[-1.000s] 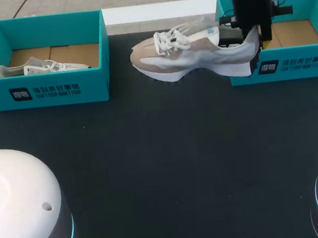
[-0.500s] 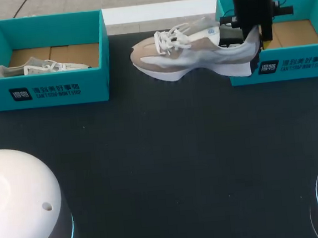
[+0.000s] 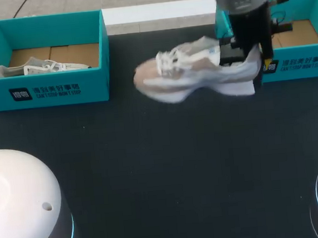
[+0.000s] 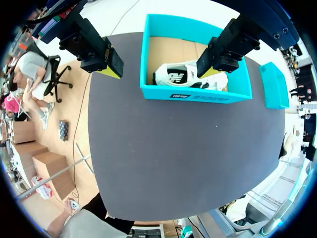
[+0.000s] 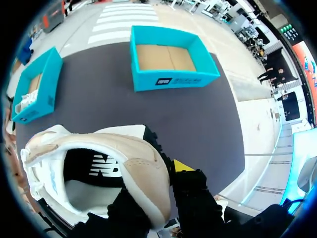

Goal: Take the shoe out of the shoebox, open the shoe tongue, remove and reinsert the insole, then place the shoe into the shoebox

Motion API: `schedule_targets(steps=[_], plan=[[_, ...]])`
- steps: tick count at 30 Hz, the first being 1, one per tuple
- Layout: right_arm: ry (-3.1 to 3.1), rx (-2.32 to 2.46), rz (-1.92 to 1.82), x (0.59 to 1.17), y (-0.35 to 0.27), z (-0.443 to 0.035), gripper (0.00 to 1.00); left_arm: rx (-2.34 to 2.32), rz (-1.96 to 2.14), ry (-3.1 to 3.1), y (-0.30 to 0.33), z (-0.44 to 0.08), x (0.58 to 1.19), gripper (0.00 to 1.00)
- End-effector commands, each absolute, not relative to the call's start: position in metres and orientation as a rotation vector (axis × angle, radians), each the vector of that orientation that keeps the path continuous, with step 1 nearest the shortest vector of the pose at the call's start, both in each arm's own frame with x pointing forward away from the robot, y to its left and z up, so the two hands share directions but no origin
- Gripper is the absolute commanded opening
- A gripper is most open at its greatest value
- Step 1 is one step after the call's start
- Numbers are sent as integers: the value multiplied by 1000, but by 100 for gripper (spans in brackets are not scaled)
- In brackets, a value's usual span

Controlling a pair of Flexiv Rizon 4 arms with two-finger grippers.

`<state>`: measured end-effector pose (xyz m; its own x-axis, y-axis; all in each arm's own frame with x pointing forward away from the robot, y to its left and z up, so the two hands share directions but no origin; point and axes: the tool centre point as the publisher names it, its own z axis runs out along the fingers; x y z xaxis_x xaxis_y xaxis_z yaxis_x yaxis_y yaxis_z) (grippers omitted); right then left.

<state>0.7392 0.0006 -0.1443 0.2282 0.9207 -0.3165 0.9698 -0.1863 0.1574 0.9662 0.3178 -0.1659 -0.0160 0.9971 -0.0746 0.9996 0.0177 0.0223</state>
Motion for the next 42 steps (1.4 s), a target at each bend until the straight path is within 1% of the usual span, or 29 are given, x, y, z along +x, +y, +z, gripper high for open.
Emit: schedule_targets(steps=[1,8,11,22,33,42], plan=[[1763,2129,-286,730,15,-153,0,2154,-49,2190,318,-166,964,100],[1782,2132,-305,712,25,-179,0,2154,-49,2190,318,-166,964,100],[1776,2142,-339,711,28,-197,0,2154,-49,2190,318,-166,964,100],[1709,2227,-279,707,44,-263,0,2154,-49,2190,318,-166,964,100],[1715,2222,-301,701,52,-315,0,2154,-49,2190,318,-166,964,100],[1729,2236,-233,703,56,-351,0,2154,-49,2190,318,-166,964,100]])
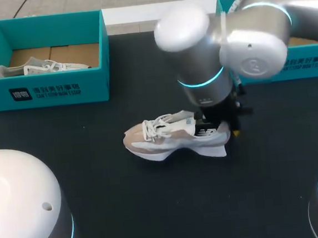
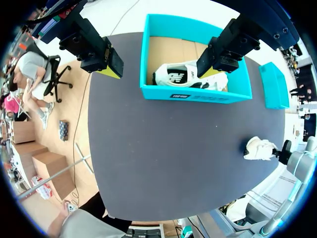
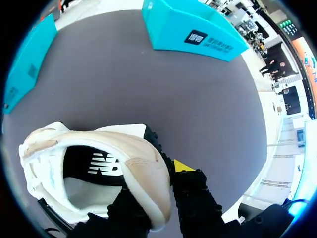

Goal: Take the shoe out of the shoebox, open the shoe tongue, remove and reinsert the insole, then place the shoe into the shoebox

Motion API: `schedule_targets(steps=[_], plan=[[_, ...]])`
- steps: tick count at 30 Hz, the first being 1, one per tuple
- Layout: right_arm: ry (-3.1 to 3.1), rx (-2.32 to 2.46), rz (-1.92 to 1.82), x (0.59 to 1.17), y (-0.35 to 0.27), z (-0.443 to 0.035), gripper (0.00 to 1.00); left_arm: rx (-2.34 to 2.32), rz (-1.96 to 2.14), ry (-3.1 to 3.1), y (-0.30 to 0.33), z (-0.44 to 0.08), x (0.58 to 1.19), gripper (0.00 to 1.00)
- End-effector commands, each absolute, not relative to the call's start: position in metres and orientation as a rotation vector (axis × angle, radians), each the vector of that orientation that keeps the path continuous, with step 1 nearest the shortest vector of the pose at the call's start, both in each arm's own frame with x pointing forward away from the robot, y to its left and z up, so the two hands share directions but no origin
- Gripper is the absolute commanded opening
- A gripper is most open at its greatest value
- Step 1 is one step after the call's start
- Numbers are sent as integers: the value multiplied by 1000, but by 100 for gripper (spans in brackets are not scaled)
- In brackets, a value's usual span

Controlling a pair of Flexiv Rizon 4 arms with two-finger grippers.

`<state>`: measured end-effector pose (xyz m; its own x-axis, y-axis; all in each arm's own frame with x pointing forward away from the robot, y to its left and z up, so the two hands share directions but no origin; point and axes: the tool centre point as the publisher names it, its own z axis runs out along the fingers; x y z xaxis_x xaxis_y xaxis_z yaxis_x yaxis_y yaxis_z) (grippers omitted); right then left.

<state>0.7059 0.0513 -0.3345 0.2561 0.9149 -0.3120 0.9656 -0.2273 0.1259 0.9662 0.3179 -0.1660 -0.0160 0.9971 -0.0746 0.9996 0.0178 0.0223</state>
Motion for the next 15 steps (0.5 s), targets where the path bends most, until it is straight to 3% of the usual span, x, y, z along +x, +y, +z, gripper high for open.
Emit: schedule_targets(steps=[1,15], plan=[[1730,2235,-233,704,56,-353,0,2154,-49,2190,318,-166,964,100],[1791,2120,-228,716,59,-376,0,2154,-49,2190,318,-166,964,100]])
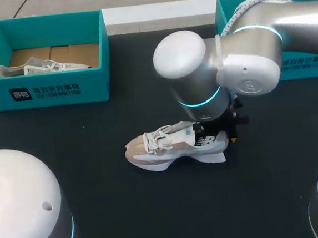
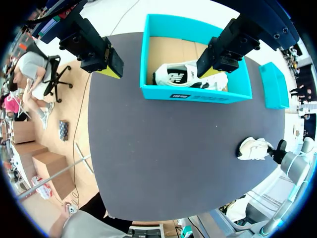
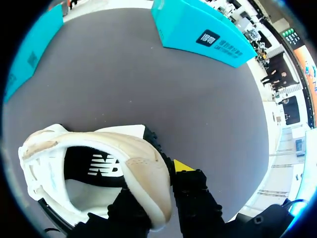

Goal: Take the shoe out of the shoebox, open the shoe tongue, remove and reinsert the insole, then place the shoe into the shoebox

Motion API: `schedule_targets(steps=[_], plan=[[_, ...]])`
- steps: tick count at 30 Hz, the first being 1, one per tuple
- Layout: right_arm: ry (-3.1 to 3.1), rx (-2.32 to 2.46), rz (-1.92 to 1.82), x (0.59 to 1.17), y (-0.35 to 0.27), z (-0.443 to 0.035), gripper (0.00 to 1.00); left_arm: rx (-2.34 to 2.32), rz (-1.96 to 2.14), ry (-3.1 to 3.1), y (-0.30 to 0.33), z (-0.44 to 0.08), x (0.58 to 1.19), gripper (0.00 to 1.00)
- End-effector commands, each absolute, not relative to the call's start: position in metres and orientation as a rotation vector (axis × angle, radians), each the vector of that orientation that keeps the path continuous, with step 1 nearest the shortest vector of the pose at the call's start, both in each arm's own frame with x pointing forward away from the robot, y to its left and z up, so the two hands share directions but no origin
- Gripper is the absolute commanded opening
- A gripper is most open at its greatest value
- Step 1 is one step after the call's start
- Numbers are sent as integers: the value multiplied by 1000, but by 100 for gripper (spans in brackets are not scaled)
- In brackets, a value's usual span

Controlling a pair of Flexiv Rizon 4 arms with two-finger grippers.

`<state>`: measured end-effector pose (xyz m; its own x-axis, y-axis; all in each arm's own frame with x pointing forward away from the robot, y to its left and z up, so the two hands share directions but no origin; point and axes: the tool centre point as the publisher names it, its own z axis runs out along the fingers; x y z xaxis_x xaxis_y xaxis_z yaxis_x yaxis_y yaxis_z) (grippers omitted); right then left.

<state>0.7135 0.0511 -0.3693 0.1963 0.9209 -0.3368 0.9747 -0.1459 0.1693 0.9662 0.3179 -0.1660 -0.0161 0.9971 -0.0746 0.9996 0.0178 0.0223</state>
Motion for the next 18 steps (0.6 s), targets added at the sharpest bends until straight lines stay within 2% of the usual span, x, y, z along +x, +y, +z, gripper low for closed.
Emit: schedule_targets(steps=[1,6,7,8,12,14,18], plan=[[1792,2120,-229,716,59,-378,0,2154,-49,2190,318,-166,964,100],[1794,2122,-239,715,56,-384,0,2154,-49,2190,318,-166,964,100],[1790,2129,-238,715,55,-384,36,2154,-49,2190,318,-166,964,100],[1790,2131,-238,714,54,-383,43,2154,-49,2190,318,-166,964,100],[1781,2145,-229,714,50,-375,54,2154,-49,2190,318,-166,964,100],[1784,2144,-228,714,50,-371,54,2154,-49,2190,318,-166,964,100],[1802,2131,-192,717,53,-355,70,2154,-49,2190,318,-166,964,100]])
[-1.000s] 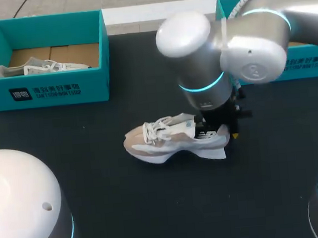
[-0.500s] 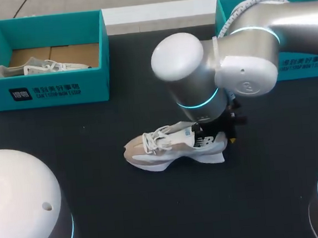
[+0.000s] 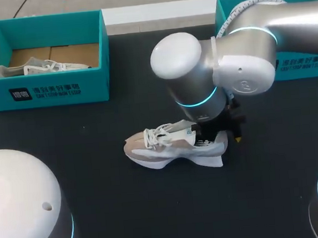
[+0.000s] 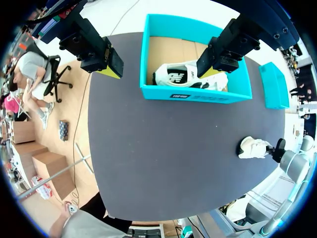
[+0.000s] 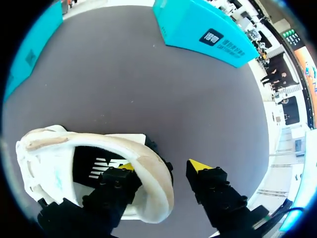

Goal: Take the shoe out of the shoebox, open the shoe tongue, remove and reinsert the insole, then place the shoe into the shoebox

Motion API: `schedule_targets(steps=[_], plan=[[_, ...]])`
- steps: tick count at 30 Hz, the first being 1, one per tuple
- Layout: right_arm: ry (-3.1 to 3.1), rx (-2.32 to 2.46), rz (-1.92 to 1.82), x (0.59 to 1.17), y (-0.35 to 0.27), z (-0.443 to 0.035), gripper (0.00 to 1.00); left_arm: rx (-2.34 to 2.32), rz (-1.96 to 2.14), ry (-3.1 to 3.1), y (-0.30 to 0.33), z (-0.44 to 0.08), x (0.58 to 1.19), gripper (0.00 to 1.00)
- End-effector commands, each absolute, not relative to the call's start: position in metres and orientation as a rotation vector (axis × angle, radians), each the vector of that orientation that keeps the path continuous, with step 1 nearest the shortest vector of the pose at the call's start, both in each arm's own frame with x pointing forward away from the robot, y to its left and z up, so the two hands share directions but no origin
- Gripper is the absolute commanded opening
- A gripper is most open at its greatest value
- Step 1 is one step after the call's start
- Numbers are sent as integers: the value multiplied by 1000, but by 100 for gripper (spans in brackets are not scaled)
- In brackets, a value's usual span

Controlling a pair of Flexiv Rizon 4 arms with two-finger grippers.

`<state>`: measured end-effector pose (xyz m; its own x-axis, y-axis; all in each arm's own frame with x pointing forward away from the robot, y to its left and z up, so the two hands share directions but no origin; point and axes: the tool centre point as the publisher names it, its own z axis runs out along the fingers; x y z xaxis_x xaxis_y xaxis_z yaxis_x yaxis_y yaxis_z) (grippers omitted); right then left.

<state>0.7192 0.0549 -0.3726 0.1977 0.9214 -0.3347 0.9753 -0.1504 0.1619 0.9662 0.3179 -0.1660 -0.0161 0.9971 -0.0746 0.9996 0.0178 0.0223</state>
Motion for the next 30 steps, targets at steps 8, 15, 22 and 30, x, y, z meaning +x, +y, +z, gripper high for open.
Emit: schedule_targets(steps=[8,15,22,30], plan=[[1895,2062,-120,726,58,-313,93,2154,-49,2190,318,-166,964,100],[2179,1707,-6,729,65,-273,100,2154,-49,2190,318,-166,964,100],[2500,1174,-38,732,57,-238,100,2154,-49,2190,318,-166,964,100],[2739,635,-108,731,37,-213,100,2154,-49,2190,318,-166,964,100]])
